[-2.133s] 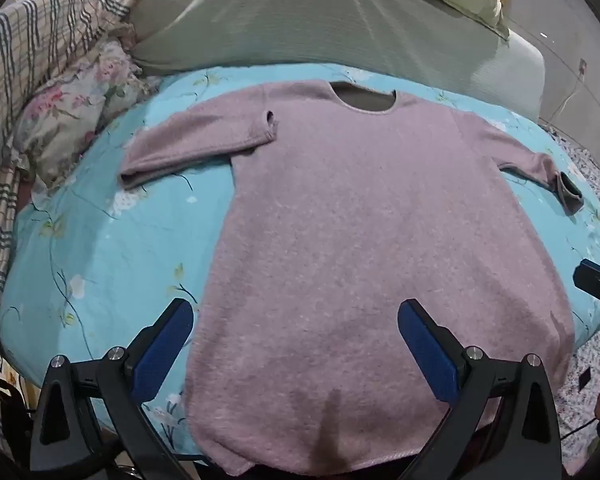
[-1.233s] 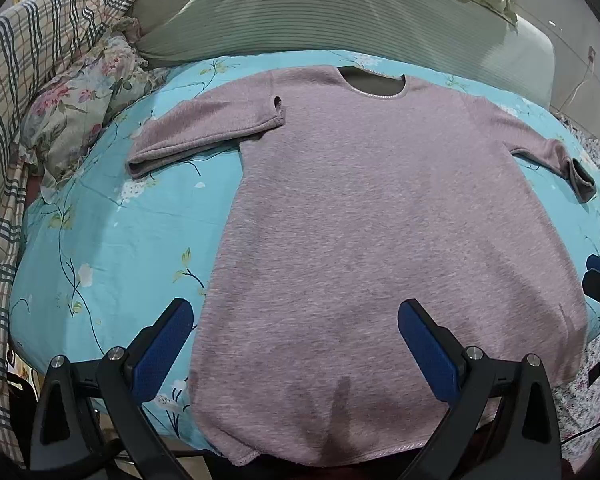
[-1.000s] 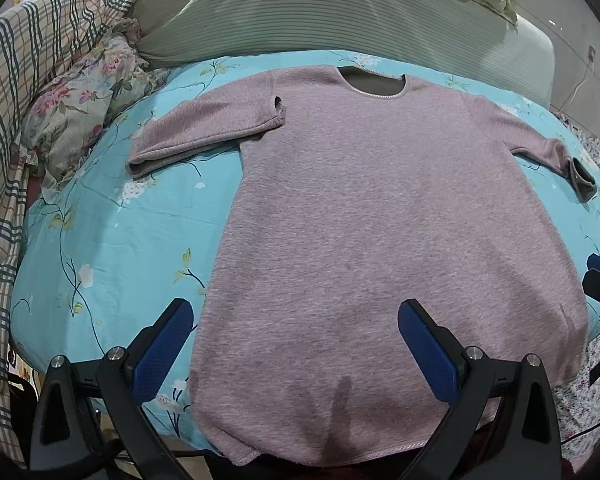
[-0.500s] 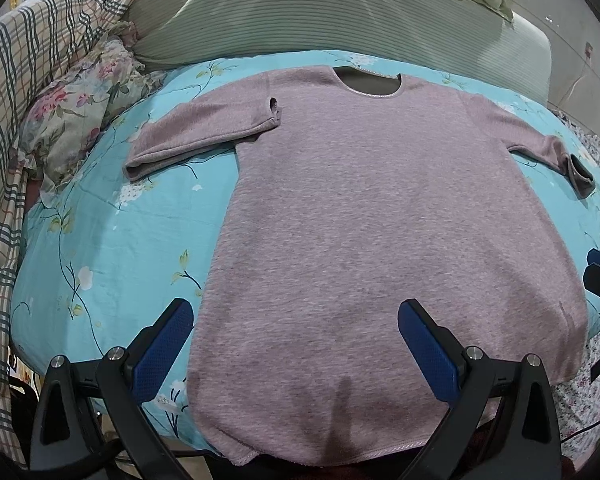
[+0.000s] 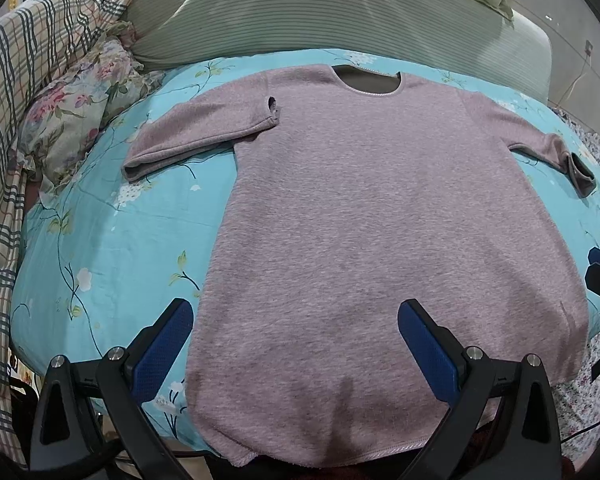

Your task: Fold small clothes

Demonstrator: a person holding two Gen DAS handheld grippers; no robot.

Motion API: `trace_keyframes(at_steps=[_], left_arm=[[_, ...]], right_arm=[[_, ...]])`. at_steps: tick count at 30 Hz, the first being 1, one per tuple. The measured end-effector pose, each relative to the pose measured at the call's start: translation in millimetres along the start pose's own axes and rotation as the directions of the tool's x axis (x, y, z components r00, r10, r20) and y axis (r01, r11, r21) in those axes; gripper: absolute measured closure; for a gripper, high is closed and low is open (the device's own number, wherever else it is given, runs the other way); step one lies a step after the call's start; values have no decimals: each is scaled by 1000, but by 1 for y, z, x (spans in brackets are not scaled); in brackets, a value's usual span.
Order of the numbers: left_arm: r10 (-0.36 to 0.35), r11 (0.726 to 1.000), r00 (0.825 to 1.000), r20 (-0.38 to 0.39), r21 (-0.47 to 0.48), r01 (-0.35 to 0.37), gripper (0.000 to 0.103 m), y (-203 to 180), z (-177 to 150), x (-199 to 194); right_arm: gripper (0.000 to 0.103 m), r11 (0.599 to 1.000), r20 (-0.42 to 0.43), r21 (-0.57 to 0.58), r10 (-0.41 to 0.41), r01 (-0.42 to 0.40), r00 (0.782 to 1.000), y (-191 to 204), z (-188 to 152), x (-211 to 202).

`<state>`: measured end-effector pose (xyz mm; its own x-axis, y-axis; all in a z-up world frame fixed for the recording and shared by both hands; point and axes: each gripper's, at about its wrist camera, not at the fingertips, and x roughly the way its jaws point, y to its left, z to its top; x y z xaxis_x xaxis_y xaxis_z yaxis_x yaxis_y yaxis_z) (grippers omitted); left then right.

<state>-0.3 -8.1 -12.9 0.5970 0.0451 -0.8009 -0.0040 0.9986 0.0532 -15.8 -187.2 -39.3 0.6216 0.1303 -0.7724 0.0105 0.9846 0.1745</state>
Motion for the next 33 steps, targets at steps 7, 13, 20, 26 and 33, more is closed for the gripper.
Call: trace_keyframes(at_steps=[7,13,20,26,33], left_arm=[[2,1000,1000,-4,6,-2,0,-2,1,3],[1,1000,1000,-11,14,0,0,-4,4,7],[-9,1000,1000,-17,25,9,0,-7,7,15],[-17,999,999,-27,36,18,0,-11,10,21],[-30,999,999,-46,28,31,0,-9,15,31]], right_arm=[[0,1000,-1,3,-3,3,1000,0,1,1],[0,1000,-2,4,-5,6,1000,-1,1,3],[0,1000,-20,18,-2,2,1000,-7,3,11],[0,999,-24,36,-4,5,1000,-15,4,16],[0,990,35,97,-106,103,994,-65,23,4]])
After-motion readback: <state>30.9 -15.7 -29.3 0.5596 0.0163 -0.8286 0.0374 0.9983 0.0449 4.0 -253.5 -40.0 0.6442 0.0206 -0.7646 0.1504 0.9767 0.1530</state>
